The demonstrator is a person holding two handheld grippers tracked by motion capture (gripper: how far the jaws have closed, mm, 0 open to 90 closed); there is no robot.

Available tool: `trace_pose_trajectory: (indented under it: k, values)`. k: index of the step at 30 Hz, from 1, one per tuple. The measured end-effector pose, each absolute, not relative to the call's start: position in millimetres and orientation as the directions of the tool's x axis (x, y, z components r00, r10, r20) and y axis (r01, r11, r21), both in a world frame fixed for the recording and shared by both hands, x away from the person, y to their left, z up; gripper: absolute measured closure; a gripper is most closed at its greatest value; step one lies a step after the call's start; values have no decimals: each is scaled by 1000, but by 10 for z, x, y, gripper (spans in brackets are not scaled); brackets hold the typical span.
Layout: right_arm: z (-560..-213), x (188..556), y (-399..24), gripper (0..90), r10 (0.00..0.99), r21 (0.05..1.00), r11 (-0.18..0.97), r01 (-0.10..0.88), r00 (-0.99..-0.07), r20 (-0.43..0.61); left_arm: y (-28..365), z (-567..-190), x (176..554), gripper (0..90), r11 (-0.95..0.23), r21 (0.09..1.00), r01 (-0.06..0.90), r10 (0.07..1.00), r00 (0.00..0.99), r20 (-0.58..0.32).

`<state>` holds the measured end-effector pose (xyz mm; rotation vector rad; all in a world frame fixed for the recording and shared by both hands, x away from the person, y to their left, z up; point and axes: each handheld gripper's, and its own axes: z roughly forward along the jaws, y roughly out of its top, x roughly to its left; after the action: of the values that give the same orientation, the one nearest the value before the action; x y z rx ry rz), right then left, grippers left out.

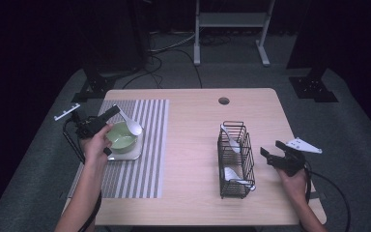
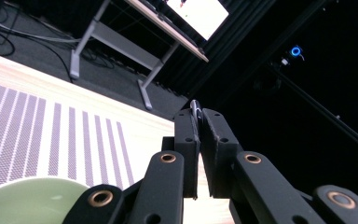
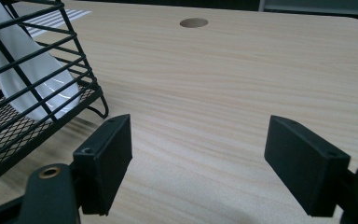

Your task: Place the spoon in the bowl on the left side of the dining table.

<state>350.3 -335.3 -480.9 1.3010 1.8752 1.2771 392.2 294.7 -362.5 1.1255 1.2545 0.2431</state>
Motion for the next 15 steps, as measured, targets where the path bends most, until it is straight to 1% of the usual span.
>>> trace_pose_trajectory:
  k: [15]
  values:
    - [-4809,3504,-3353,219,911,902,93,423,-400,94,3224,-3614,3948,851,508,777,372,733,287,-617]
